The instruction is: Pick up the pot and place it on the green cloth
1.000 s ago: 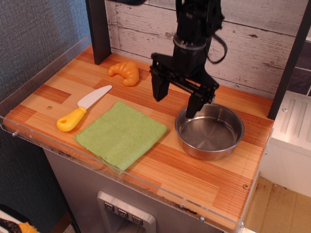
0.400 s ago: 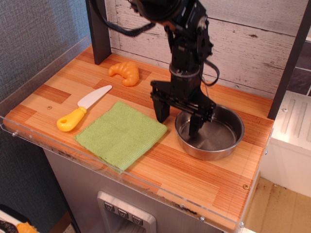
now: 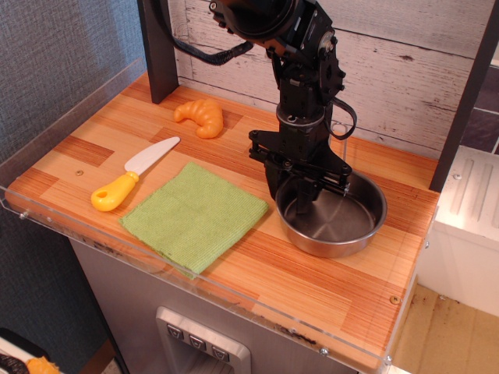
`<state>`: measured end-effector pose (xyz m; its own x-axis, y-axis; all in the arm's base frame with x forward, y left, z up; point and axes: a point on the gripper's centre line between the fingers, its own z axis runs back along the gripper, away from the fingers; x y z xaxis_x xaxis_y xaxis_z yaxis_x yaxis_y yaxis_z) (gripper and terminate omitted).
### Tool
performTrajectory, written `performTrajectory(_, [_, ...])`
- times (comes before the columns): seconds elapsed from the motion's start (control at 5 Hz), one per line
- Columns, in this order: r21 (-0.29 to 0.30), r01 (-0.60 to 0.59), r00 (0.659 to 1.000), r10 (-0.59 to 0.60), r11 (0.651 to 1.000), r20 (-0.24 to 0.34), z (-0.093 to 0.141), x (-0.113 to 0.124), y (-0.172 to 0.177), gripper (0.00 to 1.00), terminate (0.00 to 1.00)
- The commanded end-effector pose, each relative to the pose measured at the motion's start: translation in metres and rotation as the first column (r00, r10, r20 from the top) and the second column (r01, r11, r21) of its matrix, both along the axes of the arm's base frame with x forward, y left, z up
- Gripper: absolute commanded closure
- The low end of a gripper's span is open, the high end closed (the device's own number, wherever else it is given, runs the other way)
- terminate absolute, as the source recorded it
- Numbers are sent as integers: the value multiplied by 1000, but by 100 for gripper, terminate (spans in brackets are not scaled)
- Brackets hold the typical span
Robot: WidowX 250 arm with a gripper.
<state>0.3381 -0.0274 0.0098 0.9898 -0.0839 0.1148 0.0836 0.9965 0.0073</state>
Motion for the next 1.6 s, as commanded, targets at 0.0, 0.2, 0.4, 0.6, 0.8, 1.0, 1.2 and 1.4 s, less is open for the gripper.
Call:
performTrajectory(0.0, [-158, 3, 976, 31, 988, 216, 96, 7, -16, 100, 0])
performTrajectory(0.2, [-220, -101, 956, 156, 970, 247, 131, -30, 7, 100, 0])
performTrajectory(0.4, [-211, -208, 947, 251, 955, 200, 122, -67, 44, 100, 0])
performTrajectory(0.6, [-171, -261, 947, 286, 950, 144, 99, -94, 81, 100, 0])
performTrajectory(0.8, [-109, -290, 948, 301, 951, 106, 82, -101, 112, 100, 0])
performTrajectory(1.0, [-74, -298, 948, 304, 952, 93, 71, -94, 125, 100, 0])
performTrajectory(1.2, [-67, -307, 947, 312, 949, 73, 62, -86, 129, 100, 0])
performTrajectory(1.4, [-71, -317, 945, 321, 946, 56, 55, -81, 130, 100, 0])
